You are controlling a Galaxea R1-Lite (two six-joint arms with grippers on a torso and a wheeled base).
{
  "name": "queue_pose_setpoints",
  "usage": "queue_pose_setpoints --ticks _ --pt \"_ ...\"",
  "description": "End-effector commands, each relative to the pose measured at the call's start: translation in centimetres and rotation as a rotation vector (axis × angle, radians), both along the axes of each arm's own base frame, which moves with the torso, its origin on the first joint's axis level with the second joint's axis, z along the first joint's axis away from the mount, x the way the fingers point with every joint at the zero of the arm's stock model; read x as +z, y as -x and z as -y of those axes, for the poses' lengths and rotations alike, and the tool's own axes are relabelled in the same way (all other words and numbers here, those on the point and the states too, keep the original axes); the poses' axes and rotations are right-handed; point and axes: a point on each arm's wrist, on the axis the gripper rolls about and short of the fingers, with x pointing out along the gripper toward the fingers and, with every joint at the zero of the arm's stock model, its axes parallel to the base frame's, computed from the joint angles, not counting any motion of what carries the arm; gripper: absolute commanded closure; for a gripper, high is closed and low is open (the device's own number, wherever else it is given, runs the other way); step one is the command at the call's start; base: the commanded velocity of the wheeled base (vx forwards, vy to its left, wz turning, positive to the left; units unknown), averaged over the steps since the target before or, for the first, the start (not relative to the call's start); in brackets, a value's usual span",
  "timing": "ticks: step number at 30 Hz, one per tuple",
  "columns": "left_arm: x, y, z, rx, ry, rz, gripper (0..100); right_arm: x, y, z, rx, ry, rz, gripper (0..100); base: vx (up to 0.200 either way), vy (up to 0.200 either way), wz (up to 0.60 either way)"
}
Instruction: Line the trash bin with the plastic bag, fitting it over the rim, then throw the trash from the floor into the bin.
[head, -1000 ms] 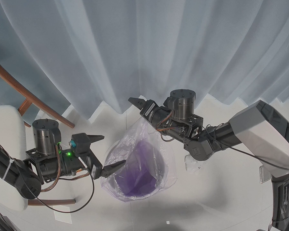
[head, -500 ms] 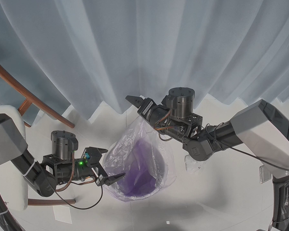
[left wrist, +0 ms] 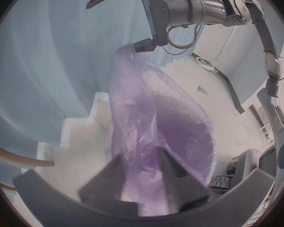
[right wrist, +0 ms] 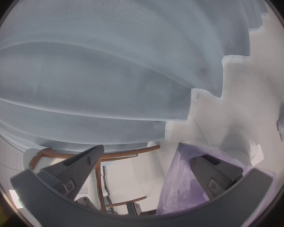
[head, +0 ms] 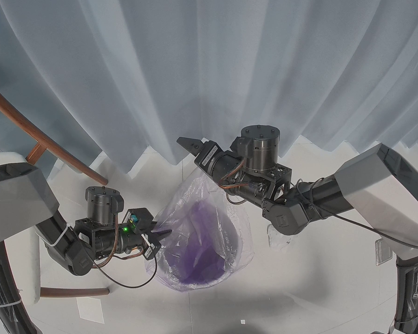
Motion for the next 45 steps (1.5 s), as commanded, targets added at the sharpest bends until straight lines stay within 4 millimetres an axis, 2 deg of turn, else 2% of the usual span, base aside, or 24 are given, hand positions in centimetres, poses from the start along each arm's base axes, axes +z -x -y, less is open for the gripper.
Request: queue_pose_setpoints --ticks 1,5,7,13,20,24,33,37,45 --pt "0.2 -1.0 -1.4 0.049 0.007 0.013 100 -0.3 0.2 0.1 0.001 0.010 -0.008 0 0.000 0.000 0.00" --pt "0.8 -2.2 -4.1 0.132 0.021 0.036 100 -0.9 0.3 0.3 0.001 0.027 -0.020 0 0.000 0.000 0.00" --pt "1.2 -2.7 -4.7 0.164 0.049 0.042 100 -1.0 0.2 0.4 -0.001 0.031 -0.020 0 0.000 0.000 0.00" --pt "2.4 -2.5 -3.8 0.230 0.206 -0.019 100 -2.5 -0.1 0.6 -0.002 0.094 -0.016 0 0.000 0.000 0.00" --pt "2.1 -2.5 -4.2 0.276 0.275 -0.080 100 -4.7 -1.5 1.6 -0.020 0.148 -0.030 0 0.000 0.000 0.00" --pt "0.4 -2.7 -4.7 0.336 0.315 -0.169 100 -6.0 -2.4 2.6 -0.037 0.165 -0.052 0 0.000 0.000 0.00" --pt "-3.3 -3.4 -6.1 0.415 0.361 -0.206 100 -6.0 -2.6 2.9 -0.045 0.161 -0.050 0 0.000 0.000 0.00" --pt "-3.4 -3.6 -5.9 0.446 0.461 -0.212 100 -5.9 -2.7 3.3 -0.052 0.164 -0.054 0 0.000 0.000 0.00" --pt "-3.9 -3.2 -5.8 0.560 0.651 -0.353 100 -6.1 -2.5 3.5 -0.056 0.152 -0.037 0 0.000 0.000 0.00"
